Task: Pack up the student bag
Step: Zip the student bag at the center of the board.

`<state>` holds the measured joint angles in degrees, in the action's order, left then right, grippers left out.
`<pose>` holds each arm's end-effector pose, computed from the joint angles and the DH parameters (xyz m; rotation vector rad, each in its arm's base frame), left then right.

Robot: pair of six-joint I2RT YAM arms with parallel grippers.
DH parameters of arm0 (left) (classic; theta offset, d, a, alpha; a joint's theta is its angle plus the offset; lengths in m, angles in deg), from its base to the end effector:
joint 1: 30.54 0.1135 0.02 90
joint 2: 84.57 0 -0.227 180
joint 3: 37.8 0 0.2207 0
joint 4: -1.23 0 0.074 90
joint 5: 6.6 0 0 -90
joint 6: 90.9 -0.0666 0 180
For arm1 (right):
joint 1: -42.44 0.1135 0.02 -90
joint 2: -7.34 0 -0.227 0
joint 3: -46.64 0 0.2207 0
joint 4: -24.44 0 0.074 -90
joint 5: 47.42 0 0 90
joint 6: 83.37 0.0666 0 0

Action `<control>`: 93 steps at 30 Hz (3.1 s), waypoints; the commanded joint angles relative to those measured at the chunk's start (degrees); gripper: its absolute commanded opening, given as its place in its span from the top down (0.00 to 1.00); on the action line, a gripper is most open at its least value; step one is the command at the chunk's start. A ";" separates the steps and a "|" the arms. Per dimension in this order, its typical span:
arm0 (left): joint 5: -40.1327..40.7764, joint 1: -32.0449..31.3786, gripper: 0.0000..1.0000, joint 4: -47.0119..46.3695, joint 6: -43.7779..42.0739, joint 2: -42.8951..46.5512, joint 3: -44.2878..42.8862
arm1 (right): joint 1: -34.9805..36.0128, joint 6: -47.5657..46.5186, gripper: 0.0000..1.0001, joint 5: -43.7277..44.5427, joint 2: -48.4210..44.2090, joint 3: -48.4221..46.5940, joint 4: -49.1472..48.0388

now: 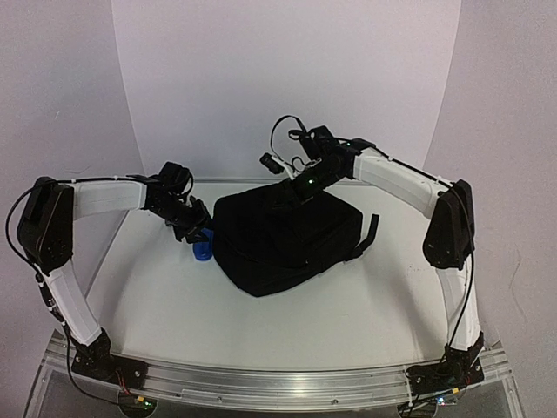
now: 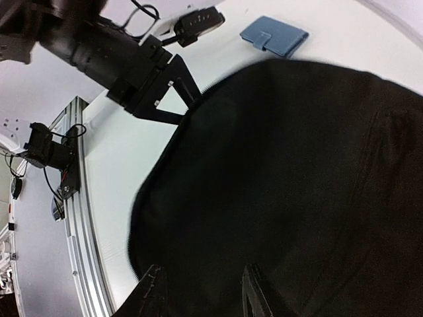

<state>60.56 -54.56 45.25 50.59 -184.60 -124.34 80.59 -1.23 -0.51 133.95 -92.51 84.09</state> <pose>0.3063 -0.1648 0.1714 -0.5013 2.7405 -0.9404 0.3291 0.3164 0.2538 -1.2649 2.0385 1.1468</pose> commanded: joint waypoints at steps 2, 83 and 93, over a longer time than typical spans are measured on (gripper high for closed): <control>-0.97 -2.51 0.56 -3.99 0.29 -2.05 -7.27 | 1.94 3.81 0.62 1.66 1.97 -1.28 -5.14; 1.15 1.35 1.00 27.53 -9.81 -6.20 -30.07 | 7.80 -20.13 0.05 30.38 8.05 12.80 -15.58; 0.07 1.48 0.99 23.22 -10.05 -5.75 -24.57 | 7.10 -12.79 0.02 13.82 1.96 6.54 -15.00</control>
<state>60.40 -54.15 71.77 41.09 -195.94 -149.74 88.76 -18.19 20.70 141.65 -82.11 64.49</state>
